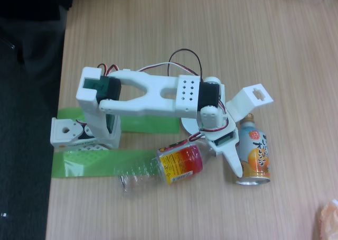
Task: Pick up the plastic bottle and stand it up on the white place
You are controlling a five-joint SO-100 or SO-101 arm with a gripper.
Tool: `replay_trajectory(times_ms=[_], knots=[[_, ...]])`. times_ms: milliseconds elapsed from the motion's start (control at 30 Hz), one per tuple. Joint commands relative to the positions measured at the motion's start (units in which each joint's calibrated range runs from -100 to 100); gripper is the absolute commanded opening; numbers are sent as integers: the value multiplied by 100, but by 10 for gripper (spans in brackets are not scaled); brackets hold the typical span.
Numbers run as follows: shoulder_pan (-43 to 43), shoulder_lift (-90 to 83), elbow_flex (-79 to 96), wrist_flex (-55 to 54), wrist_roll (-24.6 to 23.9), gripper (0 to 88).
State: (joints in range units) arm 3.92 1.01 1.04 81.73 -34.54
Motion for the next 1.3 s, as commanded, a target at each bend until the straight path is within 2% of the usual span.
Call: replay_trajectory(times_ms=[0, 533, 1267], knots=[[-148, -38, -199, 33, -12, 485], [-637, 54, 55, -105, -17, 485], [-607, 54, 1639, -1572, -12, 485]])
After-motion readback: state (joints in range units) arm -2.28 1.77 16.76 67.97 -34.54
